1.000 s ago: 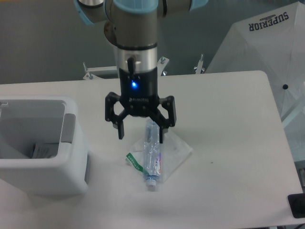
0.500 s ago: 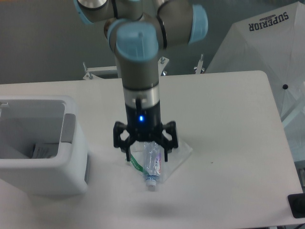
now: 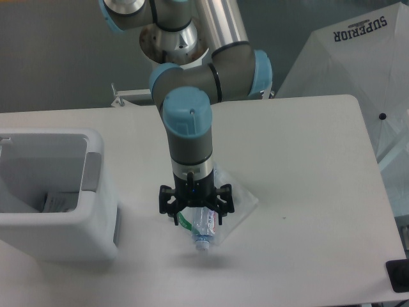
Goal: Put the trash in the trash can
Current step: 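Close the gripper around the water bottle on the plastic bag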
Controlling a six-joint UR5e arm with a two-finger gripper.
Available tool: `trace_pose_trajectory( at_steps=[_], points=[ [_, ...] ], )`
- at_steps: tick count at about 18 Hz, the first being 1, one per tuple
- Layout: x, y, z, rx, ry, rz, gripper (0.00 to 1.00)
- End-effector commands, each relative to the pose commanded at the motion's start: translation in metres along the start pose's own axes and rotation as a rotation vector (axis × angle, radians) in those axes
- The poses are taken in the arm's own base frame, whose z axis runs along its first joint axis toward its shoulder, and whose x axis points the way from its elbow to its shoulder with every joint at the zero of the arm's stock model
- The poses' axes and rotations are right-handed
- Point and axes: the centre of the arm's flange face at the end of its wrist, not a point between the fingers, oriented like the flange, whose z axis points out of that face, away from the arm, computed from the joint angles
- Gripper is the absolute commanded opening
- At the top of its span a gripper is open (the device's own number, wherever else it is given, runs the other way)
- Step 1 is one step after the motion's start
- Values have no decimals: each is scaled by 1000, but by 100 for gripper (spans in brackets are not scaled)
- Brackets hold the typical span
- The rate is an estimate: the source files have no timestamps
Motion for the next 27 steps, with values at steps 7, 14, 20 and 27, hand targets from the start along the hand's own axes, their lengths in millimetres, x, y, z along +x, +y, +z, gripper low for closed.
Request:
trace_pose_trajectory(
  at_steps=[7, 14, 20, 27],
  points=[
    [0, 6, 41, -75, -1, 2, 100],
    [3, 8, 63, -108, 8, 9, 100],
    [2, 7, 72, -117, 11, 8, 100],
    [2, 6, 85, -130, 16, 8, 100]
  ],
)
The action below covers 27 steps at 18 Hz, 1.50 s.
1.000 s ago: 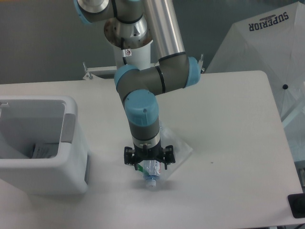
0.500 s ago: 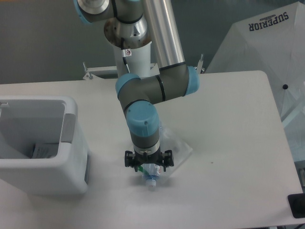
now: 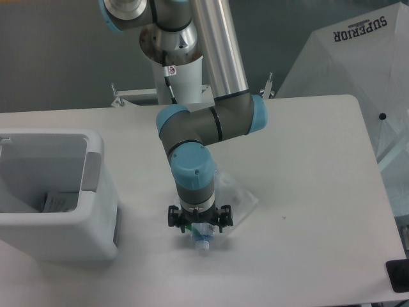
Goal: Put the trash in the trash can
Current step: 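Close the gripper around the water bottle on the plastic bag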
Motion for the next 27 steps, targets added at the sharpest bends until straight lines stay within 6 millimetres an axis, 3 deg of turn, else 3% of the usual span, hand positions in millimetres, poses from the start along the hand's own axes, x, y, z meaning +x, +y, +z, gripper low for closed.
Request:
trace_pose_trajectory(
  at_steps=[10, 18, 27],
  points=[
    [0, 1, 14, -19, 7, 1, 99],
    [-1, 2, 13, -19, 8, -7, 71],
    [-4, 3, -9, 9, -1, -14, 67]
  ],
)
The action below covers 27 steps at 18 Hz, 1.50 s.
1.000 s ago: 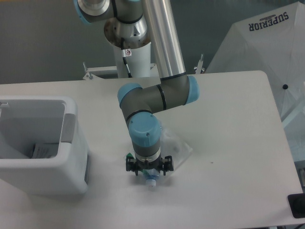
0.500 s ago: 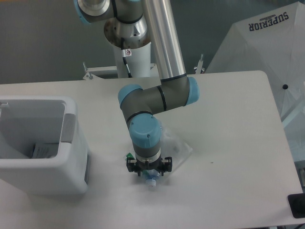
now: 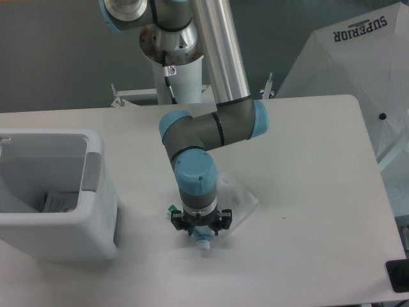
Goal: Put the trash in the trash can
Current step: 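Close the gripper around the water bottle on the plastic bag, then lift the bottle and carry it over the white trash bin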
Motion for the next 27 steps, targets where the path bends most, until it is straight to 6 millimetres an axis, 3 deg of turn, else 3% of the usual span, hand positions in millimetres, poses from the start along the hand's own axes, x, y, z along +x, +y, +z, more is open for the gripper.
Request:
trace_pose_trajectory(
  at_steps=[3, 6, 8, 10, 14, 17, 22, 27],
  points=[
    [-2, 0, -9, 12, -6, -2, 67],
    [-3, 1, -50, 68, -27, -5, 67],
    [-16, -2, -99, 153, -51, -26, 67],
    [-33, -13, -162, 274, -72, -75, 67],
    [-39, -41, -242, 482, -19, -113, 67],
    [-28, -41, -298, 660, -6, -119, 67],
    [-9, -38, -373, 842, 80, -56, 67],
    [50, -29, -424, 938, 139, 42, 67]
  ],
)
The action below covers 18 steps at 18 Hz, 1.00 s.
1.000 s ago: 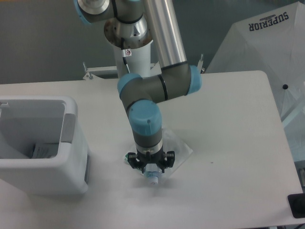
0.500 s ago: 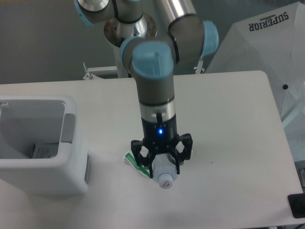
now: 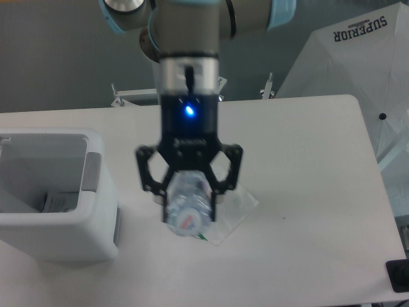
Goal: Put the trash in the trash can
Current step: 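Lift the bottle and carry it over the white trash bin, then lower the bottle into the bin and open the gripper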
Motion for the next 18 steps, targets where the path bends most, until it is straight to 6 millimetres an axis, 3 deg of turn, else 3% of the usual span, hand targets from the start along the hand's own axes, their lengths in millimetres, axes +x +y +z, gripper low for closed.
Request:
trace_pose_trajectory(
  at_steps=[4, 7, 9, 12, 15, 18],
  points=[
    [35, -7, -10, 16, 40, -30, 67],
    [65, -5, -5, 6, 79, -32, 67],
    [94, 3, 5, -15, 123, -14, 67],
    [134, 23, 39, -72, 186, 8, 67],
    [160, 41, 54, -114, 222, 17, 67],
    [173, 63, 62, -159, 239, 13, 68]
  ],
)
